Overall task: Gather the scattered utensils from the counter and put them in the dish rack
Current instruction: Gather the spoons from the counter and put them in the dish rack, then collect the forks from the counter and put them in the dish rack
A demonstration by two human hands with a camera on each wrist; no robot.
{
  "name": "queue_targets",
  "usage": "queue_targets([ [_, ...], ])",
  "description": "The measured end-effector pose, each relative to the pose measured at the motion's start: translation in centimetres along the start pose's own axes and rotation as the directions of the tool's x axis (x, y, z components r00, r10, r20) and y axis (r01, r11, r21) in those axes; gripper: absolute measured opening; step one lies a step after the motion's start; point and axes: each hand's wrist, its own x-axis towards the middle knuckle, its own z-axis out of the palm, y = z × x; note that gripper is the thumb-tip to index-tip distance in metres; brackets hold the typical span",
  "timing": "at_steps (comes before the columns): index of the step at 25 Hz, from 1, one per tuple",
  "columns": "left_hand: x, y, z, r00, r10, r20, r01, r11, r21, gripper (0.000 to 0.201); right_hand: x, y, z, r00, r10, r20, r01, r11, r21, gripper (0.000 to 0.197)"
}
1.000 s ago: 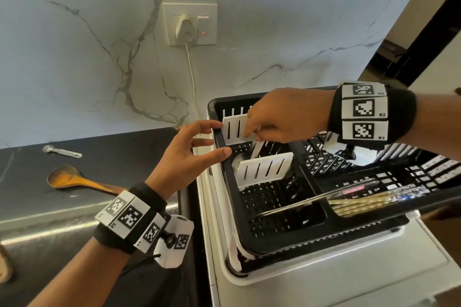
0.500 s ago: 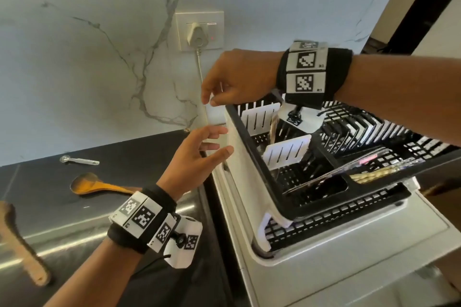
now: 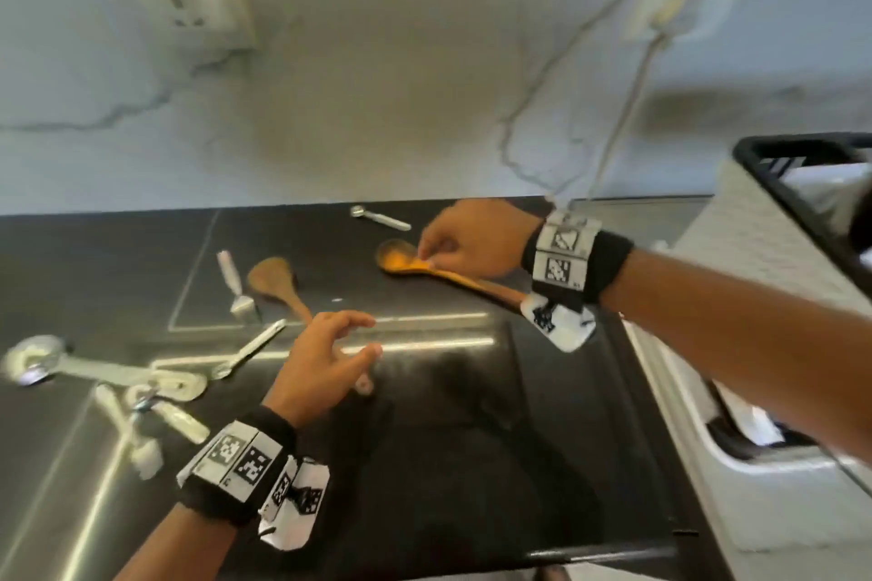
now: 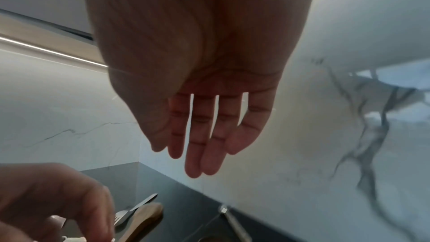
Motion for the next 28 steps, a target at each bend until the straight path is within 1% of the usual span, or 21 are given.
queue_targets([
  [3, -3.9, -7.9, -4.1, 0.983, -0.177, -0.042, 0.181, 0.977, 0.112, 0.042, 4.4, -3.6, 8.5, 0.992, 0.102, 0.068, -0.108, 0.990, 0.087, 0.027],
  [5, -5.9, -11.4, -6.1, 0.965, -0.253, -0.068, 0.262, 0.941, 0.214, 0.048, 6.5, -6.3, 13.1, 0.979, 0.165, 0.117, -0.183, 0.968, 0.170, 0.030],
  [7, -7.4, -13.6, -7.0, 0.959, -0.283, -0.032, 0.279, 0.911, 0.302, 0.052, 8.0, -8.9, 15.8, 0.965, 0.237, 0.112, -0.258, 0.934, 0.245, 0.033],
  [8, -7.8, -14.1, -7.0, 0.962, -0.272, -0.003, 0.257, 0.906, 0.338, 0.054, 8.7, -9.7, 16.5, 0.962, 0.264, 0.072, -0.274, 0.924, 0.266, 0.031],
  [10, -8.3, -14.7, -6.9, 0.970, -0.244, 0.019, 0.218, 0.897, 0.384, 0.056, 10.6, -11.4, 16.6, 0.968, 0.249, -0.028, -0.232, 0.933, 0.275, 0.025],
  [12, -8.5, -14.8, -6.7, 0.975, -0.224, 0.005, 0.205, 0.902, 0.379, 0.056, 12.7, -12.8, 15.9, 0.985, 0.149, -0.087, -0.119, 0.952, 0.282, 0.020],
  [13, -8.6, -14.8, -6.6, 0.976, -0.220, -0.006, 0.207, 0.908, 0.364, 0.056, 13.7, -13.4, 15.5, 0.994, 0.074, -0.077, -0.050, 0.958, 0.281, 0.022],
  [15, -8.6, -15.0, -6.6, 0.975, -0.220, -0.024, 0.214, 0.913, 0.346, 0.055, 15.6, -14.7, 15.1, 0.997, -0.078, 0.003, 0.075, 0.971, 0.227, 0.029],
  [16, -8.6, -15.0, -6.5, 0.975, -0.222, -0.022, 0.216, 0.914, 0.345, 0.055, 16.4, -15.3, 15.2, 0.990, -0.132, 0.042, 0.122, 0.976, 0.178, 0.031],
  [18, -8.6, -15.0, -6.5, 0.973, -0.230, -0.021, 0.223, 0.914, 0.340, 0.056, 17.8, -16.6, 15.7, 0.983, -0.175, 0.060, 0.168, 0.981, 0.095, 0.033],
  [19, -8.7, -15.0, -6.6, 0.972, -0.233, -0.020, 0.226, 0.913, 0.339, 0.056, 18.7, -17.2, 15.9, 0.987, -0.159, 0.028, 0.157, 0.984, 0.081, 0.032],
  [21, -8.6, -14.9, -6.5, 0.970, -0.241, -0.019, 0.233, 0.913, 0.336, 0.056, 20.8, -17.7, 15.9, 0.997, -0.032, -0.068, 0.038, 0.995, 0.092, 0.025],
  [22, -8.6, -14.8, -6.6, 0.969, -0.245, -0.020, 0.238, 0.912, 0.334, 0.056, 22.0, -17.7, 15.8, 0.995, 0.045, -0.091, -0.035, 0.994, 0.102, 0.024],
  [23, -8.6, -14.7, -6.5, 0.968, -0.251, -0.024, 0.244, 0.911, 0.333, 0.056, 22.9, -17.8, 15.8, 0.992, 0.095, -0.083, -0.085, 0.990, 0.114, 0.026],
  [25, -8.5, -14.6, -6.5, 0.968, -0.251, -0.029, 0.246, 0.910, 0.334, 0.056, 23.9, -18.0, 16.0, 0.991, 0.125, -0.049, -0.118, 0.984, 0.135, 0.032],
  [28, -8.5, -14.3, -6.7, 0.965, -0.263, -0.009, 0.250, 0.902, 0.352, 0.056, 23.7, -18.2, 16.8, 0.994, 0.089, -0.056, -0.079, 0.983, 0.163, 0.039],
])
